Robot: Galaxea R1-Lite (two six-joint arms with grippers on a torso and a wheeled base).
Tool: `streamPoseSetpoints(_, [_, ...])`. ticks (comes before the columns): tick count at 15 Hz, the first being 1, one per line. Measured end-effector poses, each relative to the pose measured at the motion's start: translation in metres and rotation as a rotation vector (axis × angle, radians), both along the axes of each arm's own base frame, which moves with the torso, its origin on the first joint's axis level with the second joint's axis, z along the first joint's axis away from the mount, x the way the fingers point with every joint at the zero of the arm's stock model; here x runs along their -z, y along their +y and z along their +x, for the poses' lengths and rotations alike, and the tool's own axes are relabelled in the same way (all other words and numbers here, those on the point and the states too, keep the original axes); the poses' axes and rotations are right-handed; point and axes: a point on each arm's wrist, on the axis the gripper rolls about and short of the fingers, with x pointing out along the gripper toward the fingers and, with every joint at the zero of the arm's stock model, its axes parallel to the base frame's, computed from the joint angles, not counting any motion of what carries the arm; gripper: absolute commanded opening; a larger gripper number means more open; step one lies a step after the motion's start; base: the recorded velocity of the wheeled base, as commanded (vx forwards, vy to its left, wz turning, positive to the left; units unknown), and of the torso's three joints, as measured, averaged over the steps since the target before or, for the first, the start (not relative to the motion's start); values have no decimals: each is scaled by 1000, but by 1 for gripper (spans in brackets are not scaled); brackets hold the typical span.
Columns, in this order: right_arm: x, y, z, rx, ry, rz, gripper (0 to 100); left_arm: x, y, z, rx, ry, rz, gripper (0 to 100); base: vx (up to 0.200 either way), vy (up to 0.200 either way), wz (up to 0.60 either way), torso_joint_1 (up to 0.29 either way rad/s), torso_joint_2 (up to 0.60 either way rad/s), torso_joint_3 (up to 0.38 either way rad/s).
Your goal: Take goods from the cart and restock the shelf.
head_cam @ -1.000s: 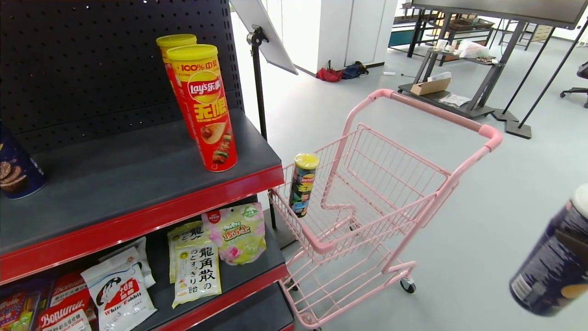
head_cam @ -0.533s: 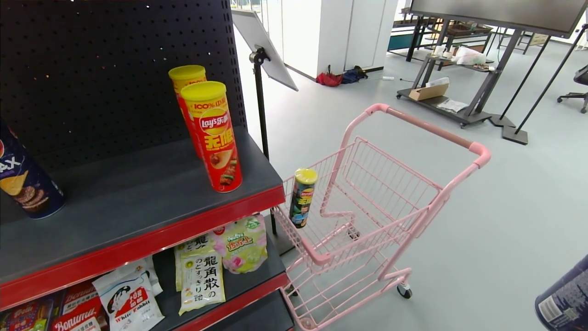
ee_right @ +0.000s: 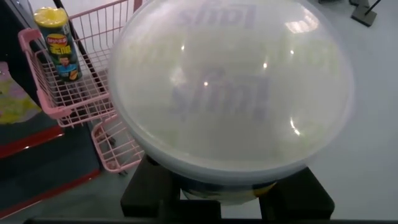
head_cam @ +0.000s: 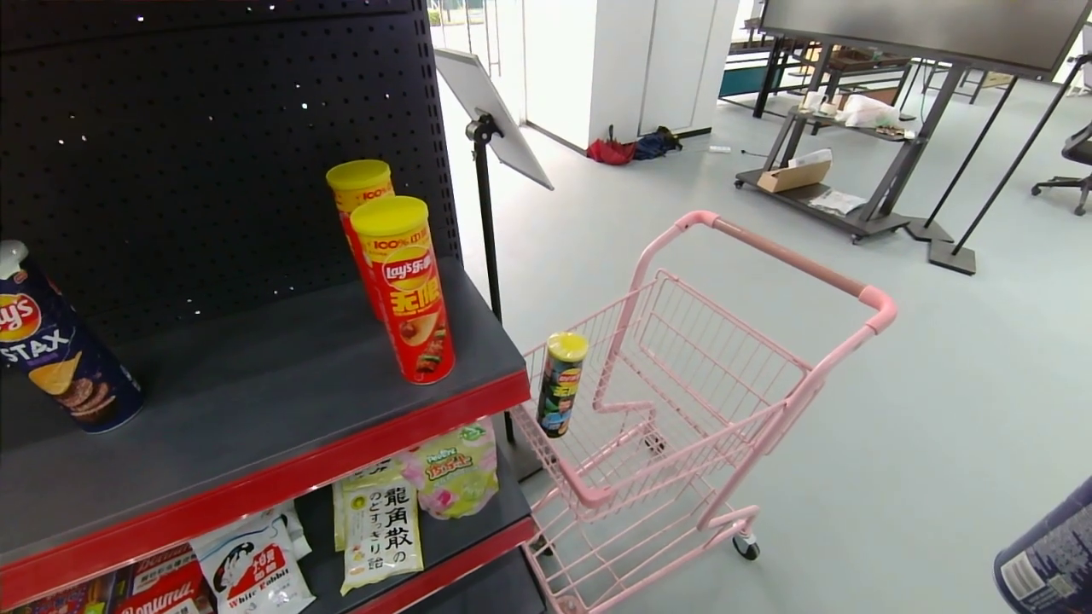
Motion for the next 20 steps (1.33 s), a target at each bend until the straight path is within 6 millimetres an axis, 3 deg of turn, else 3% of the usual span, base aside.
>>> streamPoseSetpoints(8, [6, 0, 2, 1, 31, -26, 0, 0, 0, 0, 0, 0, 0, 100, 0, 0, 0, 133, -302, -171])
streamPoseSetpoints(17, [17, -1, -5, 3, 33, -39, 0, 0, 0, 0, 1, 0, 1, 100, 0, 0, 600, 7, -4, -5])
streamPoseSetpoints(20, [22, -1, -8, -3, 27, -37, 0, 0, 0, 0, 2, -1, 3, 100, 0, 0, 0, 0, 0, 0])
